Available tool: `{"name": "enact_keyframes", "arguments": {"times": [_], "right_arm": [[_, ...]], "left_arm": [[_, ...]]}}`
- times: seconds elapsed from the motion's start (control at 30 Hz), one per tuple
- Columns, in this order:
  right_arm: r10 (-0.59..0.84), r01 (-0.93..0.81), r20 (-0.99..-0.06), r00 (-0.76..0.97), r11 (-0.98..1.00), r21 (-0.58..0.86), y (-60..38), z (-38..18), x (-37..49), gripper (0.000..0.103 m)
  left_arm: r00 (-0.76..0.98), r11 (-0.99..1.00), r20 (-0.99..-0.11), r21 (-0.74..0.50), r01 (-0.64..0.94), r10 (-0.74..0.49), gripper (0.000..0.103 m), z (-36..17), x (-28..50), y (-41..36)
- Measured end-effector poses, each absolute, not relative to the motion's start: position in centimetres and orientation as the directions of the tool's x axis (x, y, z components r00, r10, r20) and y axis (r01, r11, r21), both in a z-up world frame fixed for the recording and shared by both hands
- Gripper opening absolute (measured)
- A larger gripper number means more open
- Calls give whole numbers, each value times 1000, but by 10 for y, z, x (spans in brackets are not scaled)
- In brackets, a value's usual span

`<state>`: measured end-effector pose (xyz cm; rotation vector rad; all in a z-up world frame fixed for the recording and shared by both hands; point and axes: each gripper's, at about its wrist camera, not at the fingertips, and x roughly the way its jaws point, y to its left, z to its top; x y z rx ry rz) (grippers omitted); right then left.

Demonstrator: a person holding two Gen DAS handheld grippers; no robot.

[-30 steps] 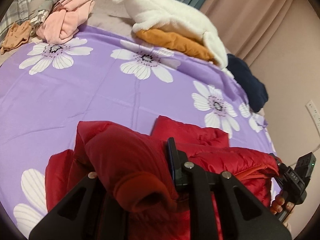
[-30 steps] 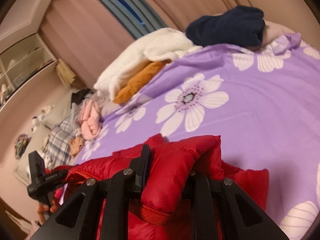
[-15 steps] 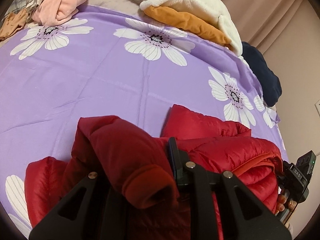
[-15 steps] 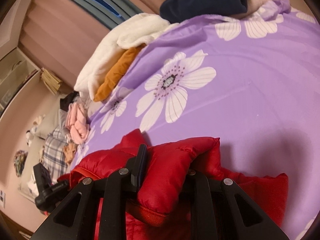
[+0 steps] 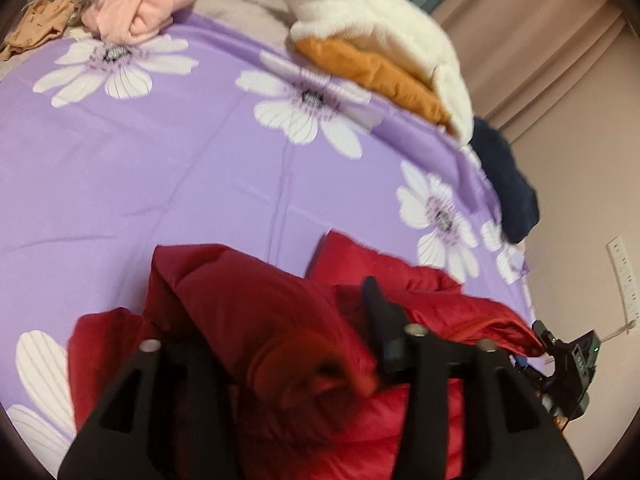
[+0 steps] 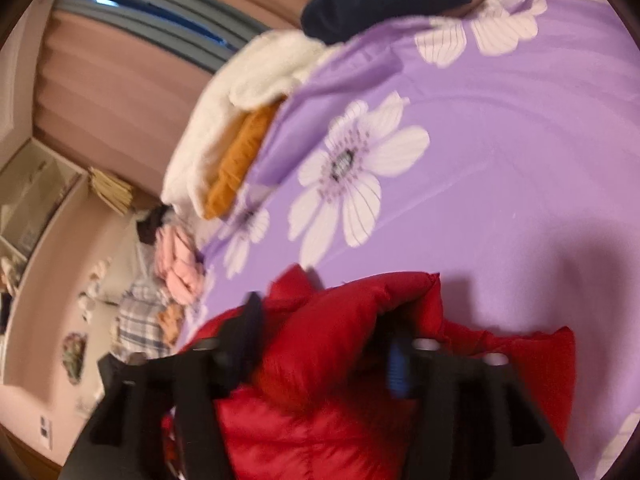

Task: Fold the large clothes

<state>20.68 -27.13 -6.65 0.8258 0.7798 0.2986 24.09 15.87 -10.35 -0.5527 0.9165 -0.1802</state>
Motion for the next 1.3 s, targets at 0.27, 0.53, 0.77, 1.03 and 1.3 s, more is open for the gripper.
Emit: {"name": "enact_keyframes", "arguments": {"times": [0.27, 0.53, 0.77, 1.03, 1.3], "right_arm": [[435, 70, -485, 758, 685, 725, -288, -39, 186, 69], [347, -32, -556, 755, 867, 497, -249, -18, 157, 69], [301, -199, -597, 743, 952, 232, -176, -29, 123, 69], [270, -252, -658, 703, 960, 124, -140, -62, 118, 64], [227, -241, -710, 666, 967, 83, -133, -93, 121, 63]], "left_arm": [[713, 861, -655, -487, -146, -250, 91, -61, 218, 188], [697, 937, -685, -344, -56, -210, 89, -58, 169, 160], [689, 979, -701, -195, 65, -186, 78, -77, 125, 100], [666, 987, -730, -83, 137, -154, 52, -110, 121, 65], [647, 988, -752, -42, 149, -130, 53, -135, 124, 59]]}}
